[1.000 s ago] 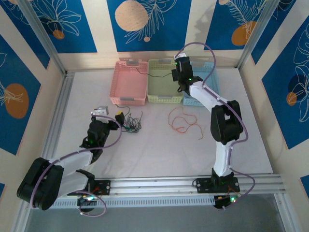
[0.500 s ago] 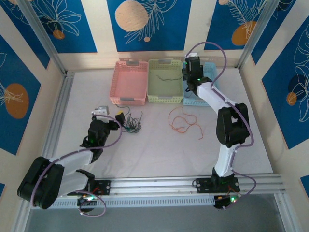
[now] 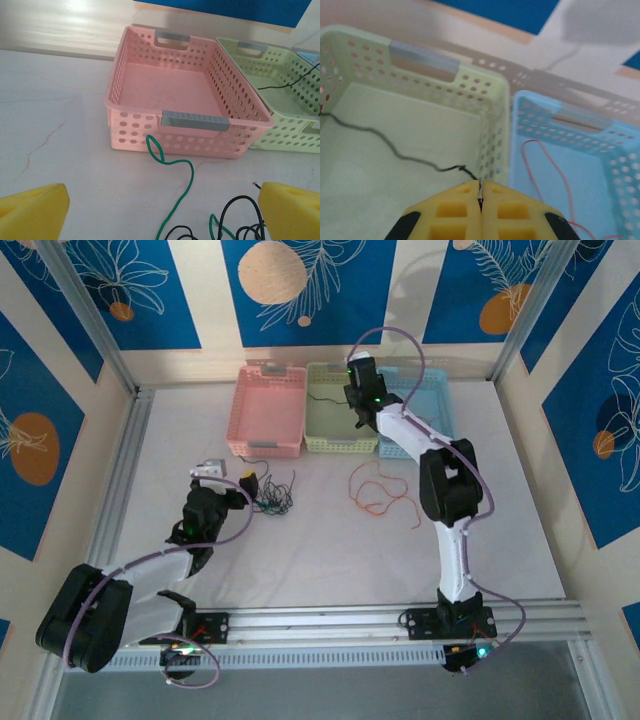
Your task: Untangle the cables
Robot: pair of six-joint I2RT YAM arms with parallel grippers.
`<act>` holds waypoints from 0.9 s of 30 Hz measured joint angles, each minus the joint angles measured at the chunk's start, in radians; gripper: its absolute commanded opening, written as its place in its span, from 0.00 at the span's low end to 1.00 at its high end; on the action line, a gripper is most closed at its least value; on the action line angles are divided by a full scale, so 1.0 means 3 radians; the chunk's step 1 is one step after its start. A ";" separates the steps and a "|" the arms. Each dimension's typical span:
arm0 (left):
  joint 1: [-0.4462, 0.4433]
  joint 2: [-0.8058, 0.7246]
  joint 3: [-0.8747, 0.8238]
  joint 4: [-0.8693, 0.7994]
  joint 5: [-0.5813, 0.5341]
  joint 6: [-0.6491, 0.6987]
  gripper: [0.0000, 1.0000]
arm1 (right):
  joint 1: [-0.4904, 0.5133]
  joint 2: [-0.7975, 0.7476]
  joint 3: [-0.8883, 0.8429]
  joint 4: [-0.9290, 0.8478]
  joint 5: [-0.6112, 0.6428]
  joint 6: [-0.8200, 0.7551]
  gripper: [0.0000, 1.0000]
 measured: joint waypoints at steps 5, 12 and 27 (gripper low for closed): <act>0.0000 0.0005 0.0008 -0.0003 0.0000 0.0000 0.97 | 0.0081 0.0228 0.0102 -0.0156 -0.0163 0.0025 0.00; 0.0000 0.0024 0.0015 -0.0027 0.0000 0.0000 0.97 | 0.0089 0.0342 0.0263 -0.0309 -0.0436 0.0134 0.00; 0.0000 0.0028 0.0045 -0.0072 0.0001 0.0000 0.97 | 0.0042 0.0188 -0.0047 -0.0371 -0.1123 0.0390 0.44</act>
